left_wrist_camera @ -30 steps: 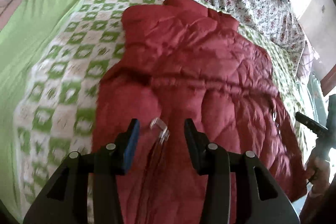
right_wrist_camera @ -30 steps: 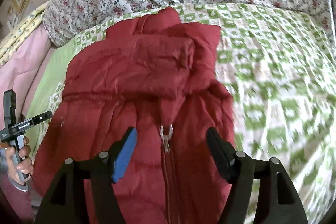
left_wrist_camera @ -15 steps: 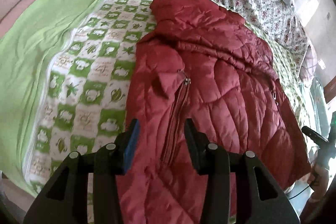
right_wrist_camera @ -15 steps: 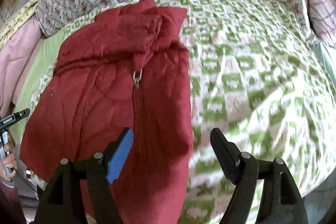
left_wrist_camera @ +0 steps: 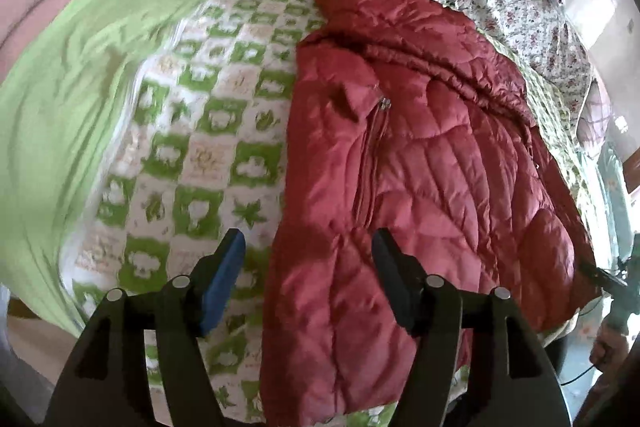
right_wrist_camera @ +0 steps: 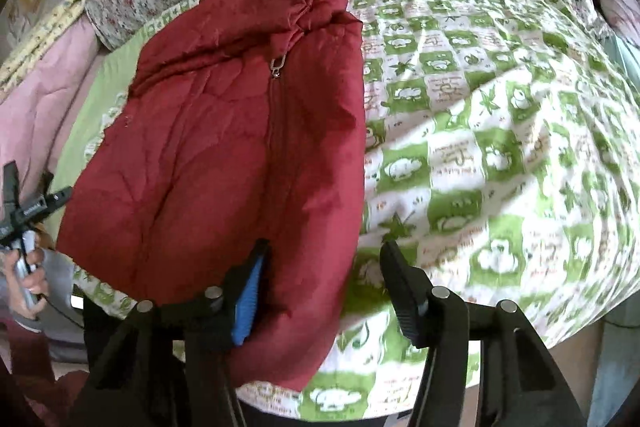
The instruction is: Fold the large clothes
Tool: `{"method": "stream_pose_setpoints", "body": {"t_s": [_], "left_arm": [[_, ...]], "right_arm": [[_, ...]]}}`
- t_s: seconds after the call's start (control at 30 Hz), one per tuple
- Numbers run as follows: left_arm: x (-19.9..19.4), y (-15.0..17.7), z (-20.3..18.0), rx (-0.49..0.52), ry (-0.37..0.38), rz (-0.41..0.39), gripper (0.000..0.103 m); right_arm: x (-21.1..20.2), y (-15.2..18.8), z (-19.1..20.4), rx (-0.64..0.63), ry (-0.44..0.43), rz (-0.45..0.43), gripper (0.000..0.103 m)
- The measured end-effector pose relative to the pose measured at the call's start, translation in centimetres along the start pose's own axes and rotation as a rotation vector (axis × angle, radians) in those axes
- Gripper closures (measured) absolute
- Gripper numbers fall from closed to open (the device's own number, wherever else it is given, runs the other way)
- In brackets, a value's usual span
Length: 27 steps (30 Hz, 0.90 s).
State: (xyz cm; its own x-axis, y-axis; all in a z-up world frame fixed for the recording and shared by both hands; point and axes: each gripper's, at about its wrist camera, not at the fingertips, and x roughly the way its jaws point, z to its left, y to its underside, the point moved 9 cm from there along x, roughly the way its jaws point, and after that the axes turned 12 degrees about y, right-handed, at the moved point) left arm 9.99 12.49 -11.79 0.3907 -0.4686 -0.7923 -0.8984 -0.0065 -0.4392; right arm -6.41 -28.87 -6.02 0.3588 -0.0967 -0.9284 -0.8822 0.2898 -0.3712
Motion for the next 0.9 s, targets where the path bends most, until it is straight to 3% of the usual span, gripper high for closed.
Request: {"method": "stream_pose_setpoints", "body": {"t_s": [0.2,0.3,0.43,0.5,0.57,0.63,0.77,0.9], "left_arm": [[1.4,2.7,0.0,-0.011,0.057,0.071,0.034],[1.8,3.7,-0.1,-0.005,0.056,0.076,0.032],[2.0,4.3,-0.2,-0.023,0.119,0.075,0.032],[2.0,4.5,-0.6,-0.019,0.159,0.075,0.044],[1.9,4.7,-1.4,-0.013,0.212,0.073,0.067],[1.8,4.6,-1.8,-0.002,0.229,0.064,0.078],[0.8,4.0,-3.1,0.046,0.231,0.033,0.086],[-0.5,3.3,-3.9,0.079,0.242,0.000,0.088]], "right_arm": [[-0.5,0.5,1.8,0.005,-0.074,-0.014,0.045],[-0.2,0.8,2.6,-0.013,-0.079,-0.025,0.045],[0.1,1.1,2.4,0.020,-0.117,-0.026,0.048],[0.1,1.1,2.3,0.038,-0.144,-0.033,0.050],[0.0,1.1,2.2,0.051,-0.163,-0.040,0.055],[0.0,1.1,2.2,0.072,-0.191,-0.043,0.060],[-0.5,1.0,2.3,0.093,-0.233,-0.058,0.072],[-1.3,0.7,2.5,0.094,-0.256,-0.077,0.075]]}}
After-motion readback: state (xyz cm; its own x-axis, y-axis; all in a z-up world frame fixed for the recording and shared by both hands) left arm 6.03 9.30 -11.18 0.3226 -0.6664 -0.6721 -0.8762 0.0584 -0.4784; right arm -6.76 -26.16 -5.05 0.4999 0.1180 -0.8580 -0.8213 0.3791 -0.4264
